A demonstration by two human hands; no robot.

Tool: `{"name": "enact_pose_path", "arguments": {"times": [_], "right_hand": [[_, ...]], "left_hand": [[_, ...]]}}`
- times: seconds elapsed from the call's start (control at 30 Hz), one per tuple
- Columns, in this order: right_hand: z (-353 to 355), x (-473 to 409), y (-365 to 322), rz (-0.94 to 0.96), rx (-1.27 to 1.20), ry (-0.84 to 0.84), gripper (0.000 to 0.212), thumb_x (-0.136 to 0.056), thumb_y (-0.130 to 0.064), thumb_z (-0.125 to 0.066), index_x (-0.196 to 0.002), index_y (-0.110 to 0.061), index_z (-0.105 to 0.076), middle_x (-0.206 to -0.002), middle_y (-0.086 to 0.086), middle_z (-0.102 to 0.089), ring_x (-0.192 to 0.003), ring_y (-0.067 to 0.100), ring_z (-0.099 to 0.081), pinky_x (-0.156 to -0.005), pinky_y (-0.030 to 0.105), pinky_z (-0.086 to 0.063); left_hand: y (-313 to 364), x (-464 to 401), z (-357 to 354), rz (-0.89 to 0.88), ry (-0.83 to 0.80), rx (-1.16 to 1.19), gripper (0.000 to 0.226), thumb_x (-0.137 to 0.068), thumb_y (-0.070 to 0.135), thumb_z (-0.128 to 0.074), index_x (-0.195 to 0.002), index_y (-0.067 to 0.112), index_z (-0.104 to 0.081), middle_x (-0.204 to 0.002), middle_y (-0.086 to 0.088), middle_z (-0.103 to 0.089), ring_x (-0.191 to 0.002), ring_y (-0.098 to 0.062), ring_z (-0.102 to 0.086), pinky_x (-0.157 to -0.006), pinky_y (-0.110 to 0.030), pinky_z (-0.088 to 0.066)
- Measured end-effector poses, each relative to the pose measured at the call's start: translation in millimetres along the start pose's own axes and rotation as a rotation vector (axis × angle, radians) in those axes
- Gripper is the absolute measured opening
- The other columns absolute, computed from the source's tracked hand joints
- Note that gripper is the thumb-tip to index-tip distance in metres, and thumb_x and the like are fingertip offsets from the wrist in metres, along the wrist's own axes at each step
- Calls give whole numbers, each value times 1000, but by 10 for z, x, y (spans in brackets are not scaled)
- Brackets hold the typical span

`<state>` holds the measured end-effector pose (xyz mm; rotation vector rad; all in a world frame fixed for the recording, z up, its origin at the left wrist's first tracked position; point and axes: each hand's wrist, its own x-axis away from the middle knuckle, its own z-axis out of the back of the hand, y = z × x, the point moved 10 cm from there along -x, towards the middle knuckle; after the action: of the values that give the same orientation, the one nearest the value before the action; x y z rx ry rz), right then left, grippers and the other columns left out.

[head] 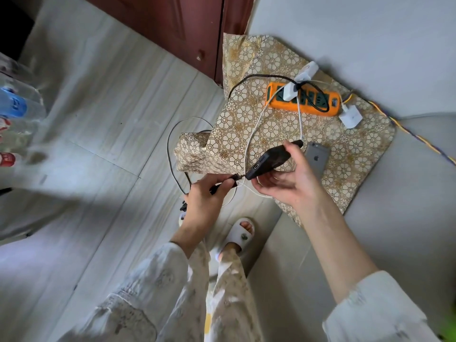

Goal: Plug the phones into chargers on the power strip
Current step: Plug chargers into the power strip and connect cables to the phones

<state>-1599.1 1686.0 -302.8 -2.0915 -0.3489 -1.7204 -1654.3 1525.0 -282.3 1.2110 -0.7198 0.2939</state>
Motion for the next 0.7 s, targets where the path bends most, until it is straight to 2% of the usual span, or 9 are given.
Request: {"name": "enact_pose_path", "arguments": {"times": [0.07, 0.17, 0.23, 0.27, 0.3, 0.37, 0.4, 0.47, 0.7], "right_hand": [[6, -15, 6, 4, 5, 15, 66, -68, -35, -77, -113, 6, -51, -97, 18, -58, -104, 28, -57, -78, 48, -52], [8, -41, 28, 14, 54, 29, 67, -66, -35, -78, -117, 0, -52, -101, 18, -58, -104, 29, -58, -80, 49, -52], [18, -56, 37, 33, 101, 44, 54, -65, -33, -79, -106, -6, -56, -100, 17, -60, -99, 30, -59, -81, 51, -52], [21, -57, 44, 40, 117, 51, 47, -65, -31, -80, -99, -8, -56, -98, 17, -61, -97, 30, -59, -81, 51, -52], [25, -56, 52, 44, 124, 58, 43, -65, -31, -80, -94, -10, -56, -97, 17, -61, -96, 29, -60, -80, 51, -52], [43, -57, 59, 49, 134, 78, 39, -64, -30, -80, -90, -12, -56, -95, 17, -62, -93, 29, -60, -76, 50, -53], [54, -60, 62, 52, 142, 88, 39, -64, -31, -80, -89, -13, -56, -94, 16, -62, -91, 29, -60, -75, 49, -54], [75, -68, 72, 61, 158, 104, 38, -65, -31, -80, -89, -14, -56, -93, 15, -62, -90, 28, -60, -74, 48, -54], [125, -76, 102, 111, 210, 164, 31, -67, -34, -78, -84, -18, -58, -88, 9, -61, -85, 22, -58, -70, 41, -55]], "left_hand": [[2, 20, -1, 0, 1, 9, 5, -85, 18, -63, -85, 20, -67, -89, -3, -69, -72, 1, -58, -78, -26, -44], [28, 59, 21, 3, 27, 6, 14, -84, 21, -63, -76, 31, -65, -80, 6, -64, -70, -4, -56, -80, -51, -45], [98, 81, 26, -27, 49, -58, 22, -84, 23, -63, -71, 39, -61, -80, 13, -62, -80, -13, -59, -87, -62, -42], [148, 90, 20, -60, 61, -111, 22, -84, 23, -62, -71, 40, -59, -83, 14, -62, -88, -15, -60, -91, -58, -39], [192, 97, 13, -92, 73, -170, 19, -85, 24, -62, -73, 39, -59, -86, 15, -61, -95, -17, -59, -95, -48, -33], [249, 99, 17, -142, 101, -287, 8, -86, 26, -61, -82, 31, -65, -92, 14, -61, -101, -16, -56, -81, -30, -20], [261, 97, 21, -160, 114, -341, 7, -86, 27, -60, -86, 28, -67, -95, 13, -62, -102, -15, -54, -74, -29, -16], [270, 95, 24, -192, 137, -443, 11, -87, 29, -59, -92, 27, -69, -100, 10, -65, -102, -16, -51, -70, -28, -13], [339, 164, 2, -255, 238, -707, 18, -88, 32, -55, -96, 25, -69, -104, 5, -65, -101, -22, -51, -78, -33, -16]]}}
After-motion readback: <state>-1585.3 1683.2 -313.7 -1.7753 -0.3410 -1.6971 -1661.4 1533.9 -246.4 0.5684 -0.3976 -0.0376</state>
